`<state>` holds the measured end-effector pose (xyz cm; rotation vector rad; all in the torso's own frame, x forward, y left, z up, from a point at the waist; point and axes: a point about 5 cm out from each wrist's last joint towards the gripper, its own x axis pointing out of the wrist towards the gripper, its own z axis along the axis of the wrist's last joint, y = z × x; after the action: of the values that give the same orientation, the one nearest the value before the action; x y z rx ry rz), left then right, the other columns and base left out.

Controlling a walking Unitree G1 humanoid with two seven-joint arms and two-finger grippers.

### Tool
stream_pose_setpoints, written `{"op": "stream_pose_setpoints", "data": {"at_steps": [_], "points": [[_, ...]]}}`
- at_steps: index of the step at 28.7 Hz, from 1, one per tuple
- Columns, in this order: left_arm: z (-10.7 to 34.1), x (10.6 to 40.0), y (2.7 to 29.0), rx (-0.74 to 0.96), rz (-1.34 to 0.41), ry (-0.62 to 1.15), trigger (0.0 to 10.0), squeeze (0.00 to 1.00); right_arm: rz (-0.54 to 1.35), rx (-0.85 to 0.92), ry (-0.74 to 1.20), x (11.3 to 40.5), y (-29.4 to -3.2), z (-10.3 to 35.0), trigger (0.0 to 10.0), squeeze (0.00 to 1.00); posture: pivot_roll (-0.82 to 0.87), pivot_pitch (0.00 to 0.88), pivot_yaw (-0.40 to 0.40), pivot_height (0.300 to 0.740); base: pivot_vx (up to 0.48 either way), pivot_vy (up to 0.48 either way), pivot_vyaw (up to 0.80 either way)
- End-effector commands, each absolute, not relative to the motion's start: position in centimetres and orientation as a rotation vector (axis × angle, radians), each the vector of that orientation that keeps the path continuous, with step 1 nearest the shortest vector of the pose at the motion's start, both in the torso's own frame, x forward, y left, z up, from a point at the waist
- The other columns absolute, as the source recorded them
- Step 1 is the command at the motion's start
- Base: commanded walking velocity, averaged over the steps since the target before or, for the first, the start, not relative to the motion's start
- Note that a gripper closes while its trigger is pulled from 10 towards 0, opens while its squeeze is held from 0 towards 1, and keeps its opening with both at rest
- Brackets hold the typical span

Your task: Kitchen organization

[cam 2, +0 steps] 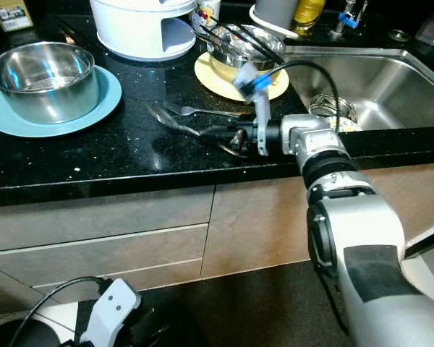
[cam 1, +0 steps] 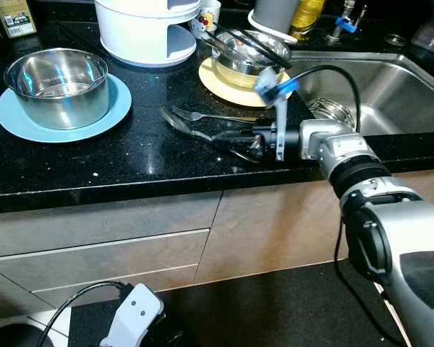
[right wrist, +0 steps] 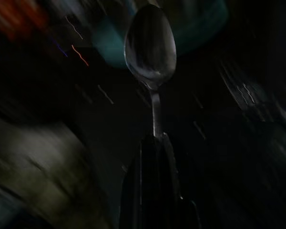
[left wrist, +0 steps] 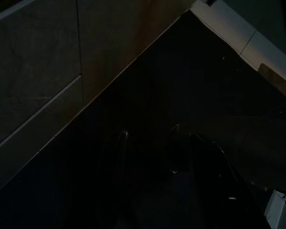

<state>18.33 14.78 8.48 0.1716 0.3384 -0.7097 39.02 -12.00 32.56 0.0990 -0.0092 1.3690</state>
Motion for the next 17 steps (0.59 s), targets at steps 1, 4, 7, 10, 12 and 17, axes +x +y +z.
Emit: {"op": "stream_pose_setpoints", "data": {"at_steps": [1, 4, 7, 10, 12, 17], "points": [[7.7, 17.9, 14.9, 0.157, -0.725, 0.386, 10.0, 0.00, 1.452, 0.197, -0.107, 38.4, -12.3, 34.5, 0.0, 0.00, 0.06, 0.254, -0.098, 0.740, 0.000, 0.000, 0.00], [7.7, 17.9, 14.9, 0.156, -0.726, 0.384, 10.0, 0.00, 1.499, 0.244, -0.146, 38.1, -12.4, 35.1, 0.0, 0.00, 0.06, 0.254, -0.098, 0.740, 0.000, 0.000, 0.00], [7.8, 18.3, 14.8, 0.152, -0.733, 0.375, 10.0, 0.00, 1.636, 0.353, -0.217, 37.1, -13.0, 35.6, 0.0, 0.00, 0.05, 0.250, -0.080, 0.740, 0.000, 0.000, 0.00], [7.9, 18.4, 14.8, 0.151, -0.734, 0.374, 10.0, 0.00, 1.661, 0.355, -0.222, 36.8, -13.1, 35.4, 0.0, 0.00, 0.05, 0.250, -0.078, 0.740, 0.000, 0.000, 0.00], [7.9, 18.6, 14.9, 0.149, -0.738, 0.373, 10.0, 0.00, 1.672, 0.359, -0.222, 36.4, -13.4, 34.5, 0.0, 0.00, 0.04, 0.246, -0.068, 0.740, 0.000, 0.000, 0.00], [7.9, 19.1, 15.0, 0.152, -0.753, 0.368, 10.0, 0.00, 1.594, 0.370, -0.163, 34.8, -14.5, 30.2, 0.0, 0.00, 0.04, 0.238, -0.058, 0.740, 0.000, 0.000, 0.00]]}}
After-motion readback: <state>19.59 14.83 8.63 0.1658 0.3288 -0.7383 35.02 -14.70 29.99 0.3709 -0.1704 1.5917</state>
